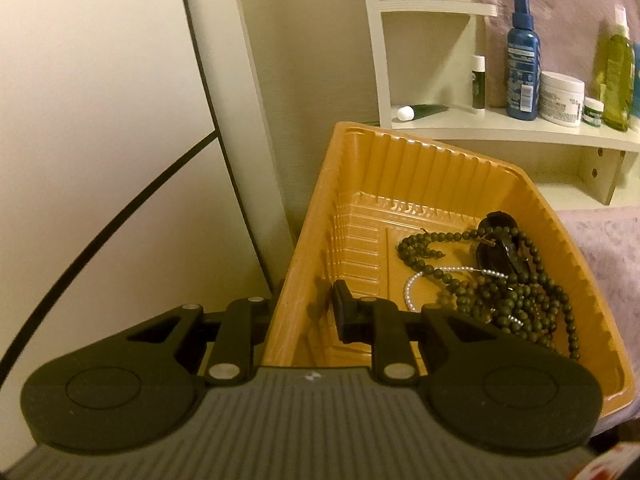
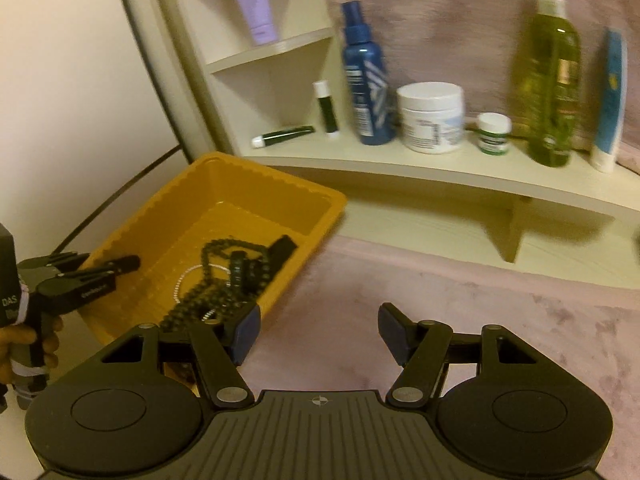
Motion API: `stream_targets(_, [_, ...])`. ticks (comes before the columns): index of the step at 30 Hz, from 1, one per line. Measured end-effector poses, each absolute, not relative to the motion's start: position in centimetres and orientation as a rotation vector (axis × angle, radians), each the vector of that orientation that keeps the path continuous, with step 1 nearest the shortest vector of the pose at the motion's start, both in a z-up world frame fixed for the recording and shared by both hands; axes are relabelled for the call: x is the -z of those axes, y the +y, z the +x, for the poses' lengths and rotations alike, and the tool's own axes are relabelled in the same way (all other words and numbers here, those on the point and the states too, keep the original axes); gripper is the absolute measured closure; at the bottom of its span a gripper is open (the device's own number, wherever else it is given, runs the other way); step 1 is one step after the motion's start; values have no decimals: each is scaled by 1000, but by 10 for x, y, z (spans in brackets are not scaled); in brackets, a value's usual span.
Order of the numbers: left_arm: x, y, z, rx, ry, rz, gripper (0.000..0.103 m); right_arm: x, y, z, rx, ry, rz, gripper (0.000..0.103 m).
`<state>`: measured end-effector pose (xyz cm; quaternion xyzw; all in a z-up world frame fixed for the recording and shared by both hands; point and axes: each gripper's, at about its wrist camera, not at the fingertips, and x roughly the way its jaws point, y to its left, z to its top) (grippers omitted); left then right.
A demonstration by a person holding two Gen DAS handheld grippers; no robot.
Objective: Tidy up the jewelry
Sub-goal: 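Withdraw the right gripper from the tray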
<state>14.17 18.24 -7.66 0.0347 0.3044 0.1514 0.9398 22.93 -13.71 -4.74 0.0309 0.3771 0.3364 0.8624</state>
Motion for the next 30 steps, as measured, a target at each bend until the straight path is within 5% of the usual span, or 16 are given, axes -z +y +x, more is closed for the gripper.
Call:
stream_targets(25, [110,212,156,-273,674,-94,77,67,-175,222,-539,872,38,38])
stream_targets(30, [112,213,154,-263,687,-101,61,67,-174,218,-544,873,37,38])
